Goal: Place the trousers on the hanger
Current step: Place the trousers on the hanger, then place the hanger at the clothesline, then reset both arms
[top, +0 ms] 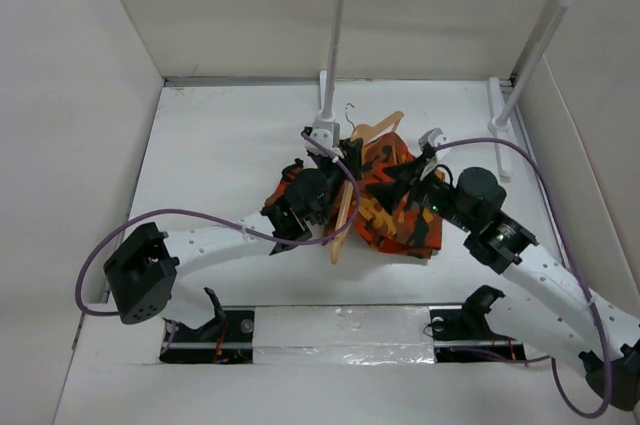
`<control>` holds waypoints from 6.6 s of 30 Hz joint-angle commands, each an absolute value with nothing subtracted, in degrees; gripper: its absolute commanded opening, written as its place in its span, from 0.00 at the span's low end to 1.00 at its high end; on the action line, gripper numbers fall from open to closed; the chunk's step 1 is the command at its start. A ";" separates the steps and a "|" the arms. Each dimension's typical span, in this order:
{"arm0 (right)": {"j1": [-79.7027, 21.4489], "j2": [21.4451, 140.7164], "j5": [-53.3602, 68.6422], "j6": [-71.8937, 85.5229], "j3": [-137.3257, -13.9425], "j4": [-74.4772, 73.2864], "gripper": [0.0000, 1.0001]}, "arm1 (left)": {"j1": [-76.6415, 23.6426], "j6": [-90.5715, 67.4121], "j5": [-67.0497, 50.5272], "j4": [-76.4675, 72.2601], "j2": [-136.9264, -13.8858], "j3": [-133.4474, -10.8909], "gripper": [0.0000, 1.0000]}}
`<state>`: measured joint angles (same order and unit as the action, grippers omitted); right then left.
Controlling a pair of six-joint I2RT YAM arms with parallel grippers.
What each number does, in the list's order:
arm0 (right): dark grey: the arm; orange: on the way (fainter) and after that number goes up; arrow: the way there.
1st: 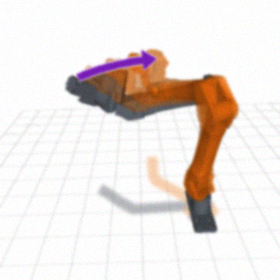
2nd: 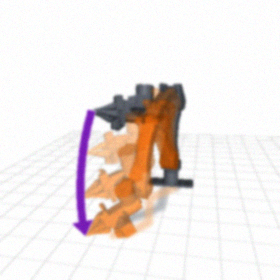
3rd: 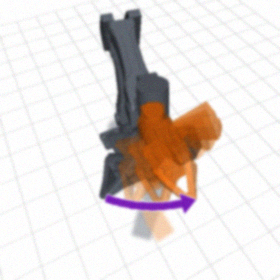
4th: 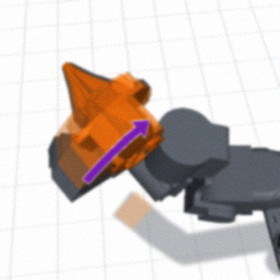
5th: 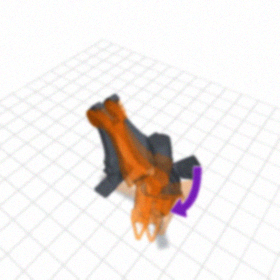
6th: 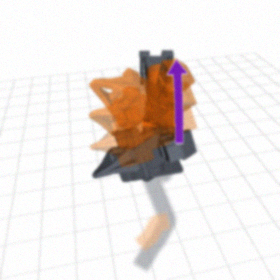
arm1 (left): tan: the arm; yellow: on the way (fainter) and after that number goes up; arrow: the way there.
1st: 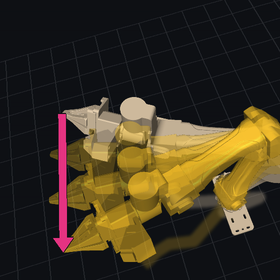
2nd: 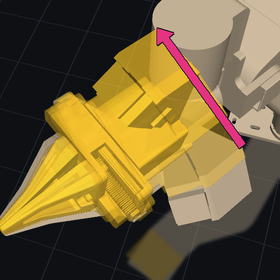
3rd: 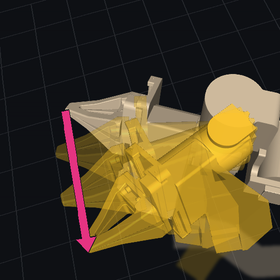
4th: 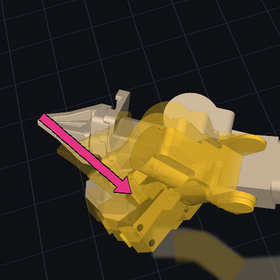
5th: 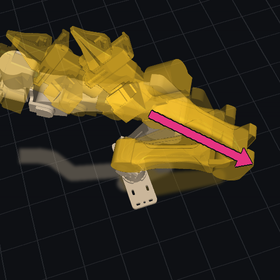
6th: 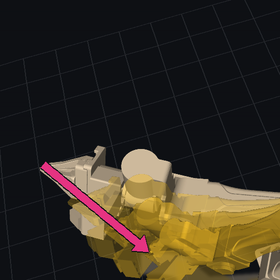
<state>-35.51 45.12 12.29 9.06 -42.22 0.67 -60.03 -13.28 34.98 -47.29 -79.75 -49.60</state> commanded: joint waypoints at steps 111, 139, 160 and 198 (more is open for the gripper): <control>17.14 100.01 50.36 66.27 -84.02 64.68 0.00 | -66.18 -21.71 40.17 -38.94 -58.10 -30.76 0.54; 20.92 108.99 51.68 71.46 -81.39 72.60 0.22 | -66.18 -22.59 38.85 -36.83 -58.45 -30.59 0.54; 24.87 94.50 50.45 53.98 -71.81 54.86 1.00 | -66.18 -24.25 41.84 -29.89 -51.16 -35.15 0.56; 10.37 38.15 41.31 2.73 -33.57 0.18 1.00 | -66.18 -32.35 46.06 -12.83 -39.90 -32.61 0.61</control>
